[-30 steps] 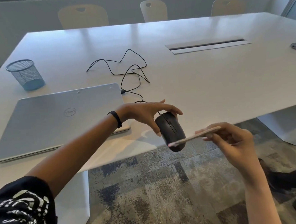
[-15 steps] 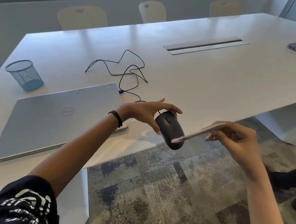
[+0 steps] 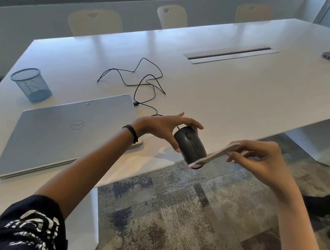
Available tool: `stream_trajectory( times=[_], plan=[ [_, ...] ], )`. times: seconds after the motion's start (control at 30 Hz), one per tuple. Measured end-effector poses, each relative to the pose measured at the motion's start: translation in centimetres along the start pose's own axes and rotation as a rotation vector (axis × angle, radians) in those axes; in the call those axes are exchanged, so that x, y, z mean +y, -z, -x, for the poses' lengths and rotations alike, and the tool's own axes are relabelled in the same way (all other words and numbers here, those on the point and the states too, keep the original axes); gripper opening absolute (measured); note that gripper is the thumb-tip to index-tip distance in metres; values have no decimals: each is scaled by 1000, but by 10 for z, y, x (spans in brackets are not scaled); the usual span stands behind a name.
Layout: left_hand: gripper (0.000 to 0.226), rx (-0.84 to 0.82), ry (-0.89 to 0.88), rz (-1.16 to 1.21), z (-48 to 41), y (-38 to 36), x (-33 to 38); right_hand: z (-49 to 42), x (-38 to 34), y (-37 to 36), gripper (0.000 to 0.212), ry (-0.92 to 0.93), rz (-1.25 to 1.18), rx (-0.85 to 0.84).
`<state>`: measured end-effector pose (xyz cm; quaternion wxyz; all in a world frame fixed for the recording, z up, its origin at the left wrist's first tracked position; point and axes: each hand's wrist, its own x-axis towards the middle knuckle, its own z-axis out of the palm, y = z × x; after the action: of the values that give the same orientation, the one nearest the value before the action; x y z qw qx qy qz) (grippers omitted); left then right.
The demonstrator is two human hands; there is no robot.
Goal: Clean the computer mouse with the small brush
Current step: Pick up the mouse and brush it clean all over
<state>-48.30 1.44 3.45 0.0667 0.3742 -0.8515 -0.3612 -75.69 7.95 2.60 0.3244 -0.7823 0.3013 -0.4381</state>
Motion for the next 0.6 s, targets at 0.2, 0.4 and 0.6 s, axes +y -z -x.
stream_trajectory(
  times=[0.2, 0.4, 0.6],
  plan=[
    [79, 0, -2, 8, -2, 1, 4, -3, 2, 3, 10, -28, -35, 74],
    [78, 15, 1, -8, 0, 2, 4, -9, 9, 1, 12, -41, -169, 304],
    [79, 33, 11, 5, 5, 3, 3, -1, 16, 14, 20, -75, -142, 171]
  ],
)
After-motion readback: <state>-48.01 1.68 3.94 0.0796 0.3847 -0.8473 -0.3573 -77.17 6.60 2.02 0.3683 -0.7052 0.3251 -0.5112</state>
